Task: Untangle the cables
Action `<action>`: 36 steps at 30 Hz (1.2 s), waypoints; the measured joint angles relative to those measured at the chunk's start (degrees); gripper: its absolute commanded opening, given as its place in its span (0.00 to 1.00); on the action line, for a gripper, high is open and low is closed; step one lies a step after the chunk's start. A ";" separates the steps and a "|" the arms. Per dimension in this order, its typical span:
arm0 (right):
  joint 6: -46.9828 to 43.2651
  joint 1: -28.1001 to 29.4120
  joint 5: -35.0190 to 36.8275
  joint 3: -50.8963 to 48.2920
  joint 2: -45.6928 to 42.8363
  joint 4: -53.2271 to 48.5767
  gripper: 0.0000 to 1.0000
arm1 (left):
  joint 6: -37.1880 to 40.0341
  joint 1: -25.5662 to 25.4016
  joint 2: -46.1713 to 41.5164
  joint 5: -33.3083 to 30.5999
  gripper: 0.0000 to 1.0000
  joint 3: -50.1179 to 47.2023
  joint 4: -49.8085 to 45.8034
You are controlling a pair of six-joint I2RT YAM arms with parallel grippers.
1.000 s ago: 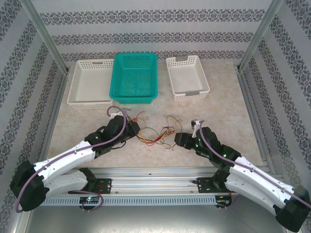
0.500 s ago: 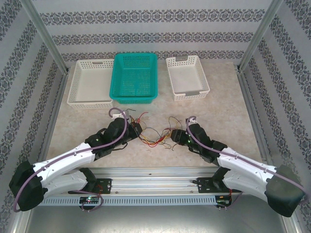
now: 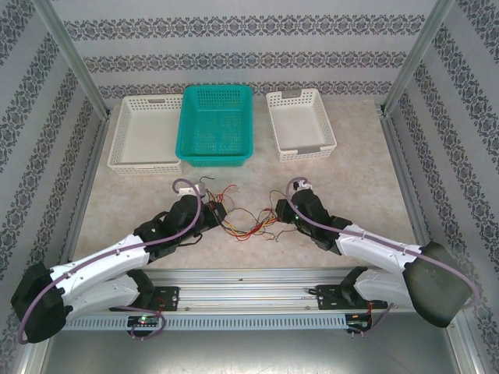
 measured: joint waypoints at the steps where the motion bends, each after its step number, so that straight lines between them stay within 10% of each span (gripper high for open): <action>1: -0.13 0.00 0.13 0.15 0.02 0.31 0.00 | 0.00 0.00 -0.11 0.00 0.00 -0.17 0.09; 16: -0.24 -11.39 -5.49 -2.14 -30.25 -10.60 0.00 | -1.40 -0.31 -5.01 0.20 0.00 -3.58 2.21; 29: -1.75 -22.43 -26.03 2.78 -27.10 -19.45 0.00 | -0.72 5.90 -4.55 9.70 0.00 -4.11 2.86; 33: -1.79 -22.73 -28.22 2.01 -22.71 -16.26 0.42 | -0.20 7.34 -1.01 11.54 0.00 -5.46 2.75; 36: -2.38 -19.80 -26.80 1.44 -23.98 -13.25 0.53 | -0.17 8.07 1.29 12.20 0.00 -7.21 2.56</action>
